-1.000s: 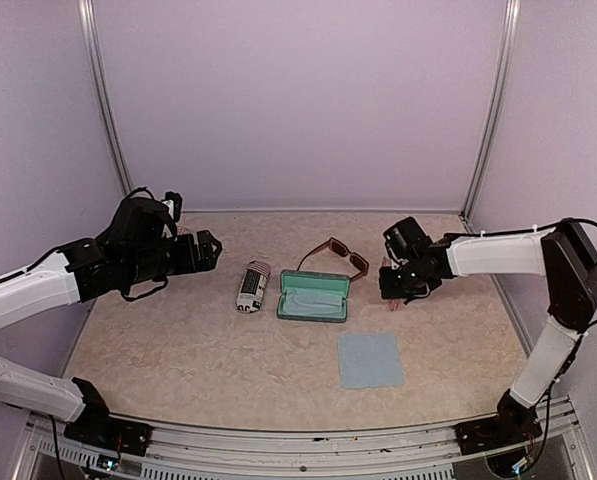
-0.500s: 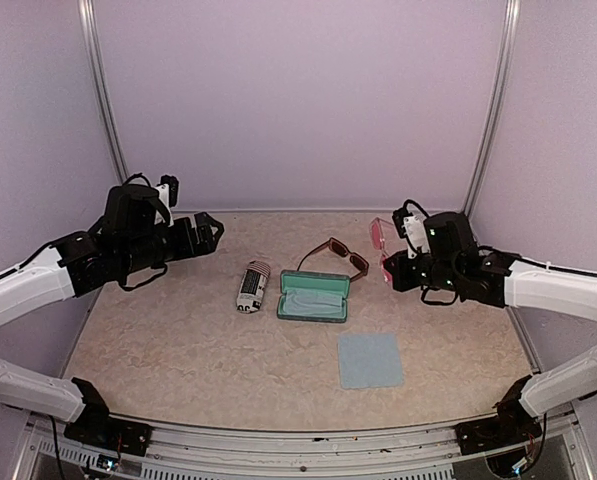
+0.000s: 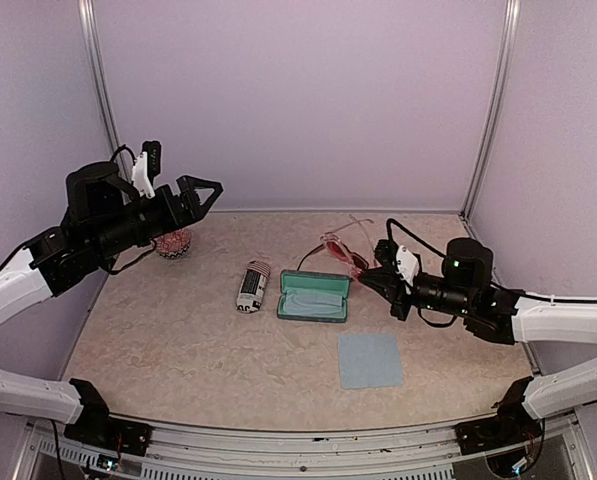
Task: Organize the sunglasses
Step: Fold the left temple of the sunglasses on the sunglasses.
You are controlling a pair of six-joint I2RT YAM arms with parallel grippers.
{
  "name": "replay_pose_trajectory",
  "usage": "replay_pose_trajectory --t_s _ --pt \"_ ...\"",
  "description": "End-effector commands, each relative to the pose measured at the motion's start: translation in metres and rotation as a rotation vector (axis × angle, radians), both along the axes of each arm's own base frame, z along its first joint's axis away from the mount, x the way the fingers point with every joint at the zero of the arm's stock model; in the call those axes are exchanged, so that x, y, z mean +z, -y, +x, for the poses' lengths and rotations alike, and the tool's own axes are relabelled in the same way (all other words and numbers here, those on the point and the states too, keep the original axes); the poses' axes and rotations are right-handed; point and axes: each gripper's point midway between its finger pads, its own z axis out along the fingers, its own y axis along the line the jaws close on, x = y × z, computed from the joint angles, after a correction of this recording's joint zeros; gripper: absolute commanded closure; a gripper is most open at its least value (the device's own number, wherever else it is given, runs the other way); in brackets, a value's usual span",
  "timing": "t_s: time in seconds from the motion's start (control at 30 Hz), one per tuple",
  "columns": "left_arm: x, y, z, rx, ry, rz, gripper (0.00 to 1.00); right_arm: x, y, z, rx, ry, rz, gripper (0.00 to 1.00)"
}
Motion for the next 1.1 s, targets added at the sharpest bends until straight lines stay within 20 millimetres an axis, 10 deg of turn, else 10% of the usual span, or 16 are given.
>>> replay_pose_trajectory --t_s 0.0,0.7,1.07 --pt "0.044 0.009 -0.017 -0.107 0.098 -0.122 0.01 0.034 -0.02 -0.038 0.268 0.344 -0.005 1.0" --pt "0.03 0.06 -0.009 -0.31 0.034 -0.354 0.06 0.099 -0.042 -0.096 0.669 0.459 0.179 1.0" --pt "0.031 0.103 -0.014 -0.522 0.063 -0.336 0.78 0.136 -0.033 -0.114 0.733 0.388 0.376 1.0"
